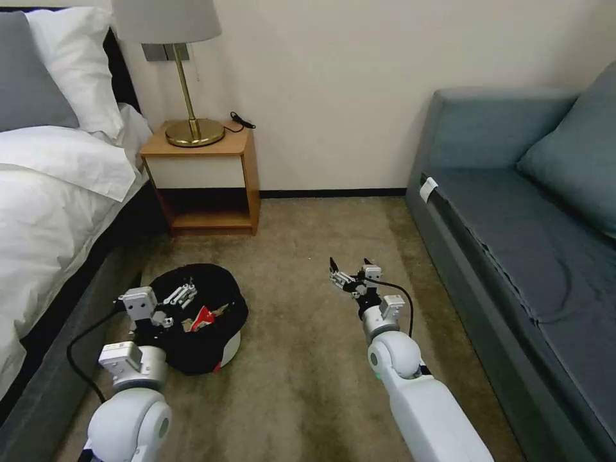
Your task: Pick up the trash bin, then pick up the garbage on the floor and place it into the trash bin.
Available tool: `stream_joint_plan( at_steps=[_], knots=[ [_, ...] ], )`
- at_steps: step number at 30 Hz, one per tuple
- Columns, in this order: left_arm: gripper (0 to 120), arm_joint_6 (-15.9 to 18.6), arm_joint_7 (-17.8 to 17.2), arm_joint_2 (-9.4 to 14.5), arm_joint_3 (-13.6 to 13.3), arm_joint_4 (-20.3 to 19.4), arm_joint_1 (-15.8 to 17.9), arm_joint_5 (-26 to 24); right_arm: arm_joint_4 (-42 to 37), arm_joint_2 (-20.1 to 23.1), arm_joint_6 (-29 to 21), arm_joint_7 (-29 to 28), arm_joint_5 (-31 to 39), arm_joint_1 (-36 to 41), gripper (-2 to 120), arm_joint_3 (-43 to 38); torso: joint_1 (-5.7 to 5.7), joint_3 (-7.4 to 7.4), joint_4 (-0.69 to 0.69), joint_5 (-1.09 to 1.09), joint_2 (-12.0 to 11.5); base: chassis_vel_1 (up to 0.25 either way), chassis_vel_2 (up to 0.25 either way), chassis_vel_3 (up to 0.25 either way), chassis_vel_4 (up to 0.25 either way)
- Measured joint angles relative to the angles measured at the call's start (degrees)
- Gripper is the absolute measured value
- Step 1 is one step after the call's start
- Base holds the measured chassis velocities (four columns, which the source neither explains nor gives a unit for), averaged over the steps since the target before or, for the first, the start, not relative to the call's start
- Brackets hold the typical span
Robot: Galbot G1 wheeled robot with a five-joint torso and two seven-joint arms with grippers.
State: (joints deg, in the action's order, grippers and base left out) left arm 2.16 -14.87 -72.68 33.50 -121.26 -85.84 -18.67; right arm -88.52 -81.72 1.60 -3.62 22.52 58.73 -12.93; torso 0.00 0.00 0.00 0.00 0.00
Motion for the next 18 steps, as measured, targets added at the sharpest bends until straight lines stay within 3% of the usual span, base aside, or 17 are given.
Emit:
stream_joint_plan(
  at_steps=[18],
  knots=[
    [100, 0.04, -0.2, -0.09, 0.04, 0.08, 0.03, -0.33, 0.09, 0.0, 0.11, 0.33, 0.01, -0.04, 100, 0.09, 0.0, 0.0, 0.0, 0.0, 0.0, 0.0, 0.0, 0.0, 0.0]
  ],
)
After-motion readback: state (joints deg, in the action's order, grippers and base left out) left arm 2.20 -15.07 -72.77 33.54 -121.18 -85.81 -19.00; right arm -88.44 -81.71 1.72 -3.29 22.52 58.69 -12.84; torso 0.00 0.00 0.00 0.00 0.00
